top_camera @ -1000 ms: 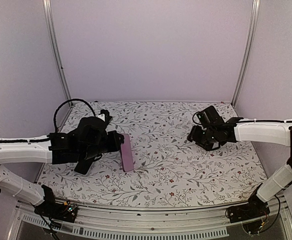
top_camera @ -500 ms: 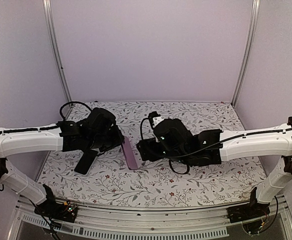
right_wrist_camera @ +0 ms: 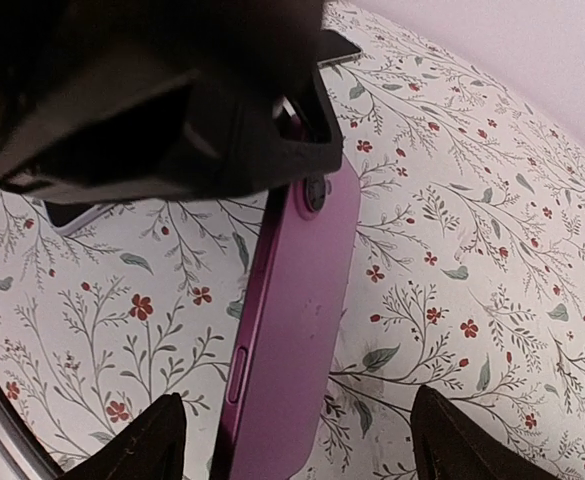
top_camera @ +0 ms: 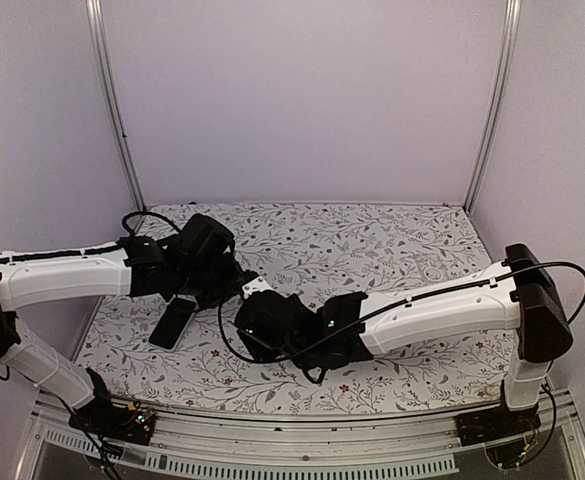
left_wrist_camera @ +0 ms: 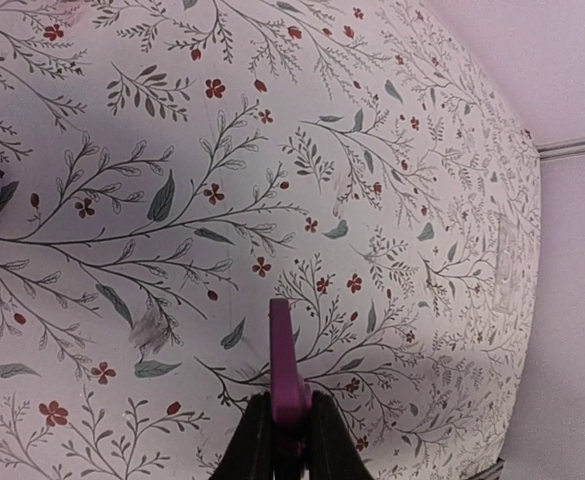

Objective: Take the phone out of the phone case
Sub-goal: Pass from the left arm to the right

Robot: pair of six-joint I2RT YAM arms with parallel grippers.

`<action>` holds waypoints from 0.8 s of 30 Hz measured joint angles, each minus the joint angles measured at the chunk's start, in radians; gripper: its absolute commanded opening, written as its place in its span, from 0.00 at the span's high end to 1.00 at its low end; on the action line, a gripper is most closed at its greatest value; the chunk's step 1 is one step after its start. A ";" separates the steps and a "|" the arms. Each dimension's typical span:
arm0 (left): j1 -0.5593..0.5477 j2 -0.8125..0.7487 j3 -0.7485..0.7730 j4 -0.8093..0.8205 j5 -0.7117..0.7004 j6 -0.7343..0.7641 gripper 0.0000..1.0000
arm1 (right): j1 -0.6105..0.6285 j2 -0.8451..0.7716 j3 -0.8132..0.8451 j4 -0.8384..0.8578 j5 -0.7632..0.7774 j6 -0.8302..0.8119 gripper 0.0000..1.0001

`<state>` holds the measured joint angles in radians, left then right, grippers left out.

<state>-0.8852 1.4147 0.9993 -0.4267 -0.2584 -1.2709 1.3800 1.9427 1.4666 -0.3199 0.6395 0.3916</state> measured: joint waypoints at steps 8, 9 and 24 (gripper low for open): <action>0.016 0.002 0.000 -0.014 0.025 -0.031 1.00 | 0.000 0.045 0.017 -0.040 0.047 -0.002 0.32; 0.017 0.002 0.000 -0.014 0.027 -0.033 1.00 | 0.001 0.050 0.022 -0.040 0.051 -0.003 0.33; 0.034 0.030 0.010 -0.015 0.073 -0.066 1.00 | 0.007 0.099 0.047 -0.059 0.116 -0.040 0.53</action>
<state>-0.8516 1.4445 1.0096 -0.4416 -0.1856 -1.3373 1.3869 2.0415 1.5139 -0.3786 0.7559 0.3515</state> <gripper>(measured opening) 0.100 0.528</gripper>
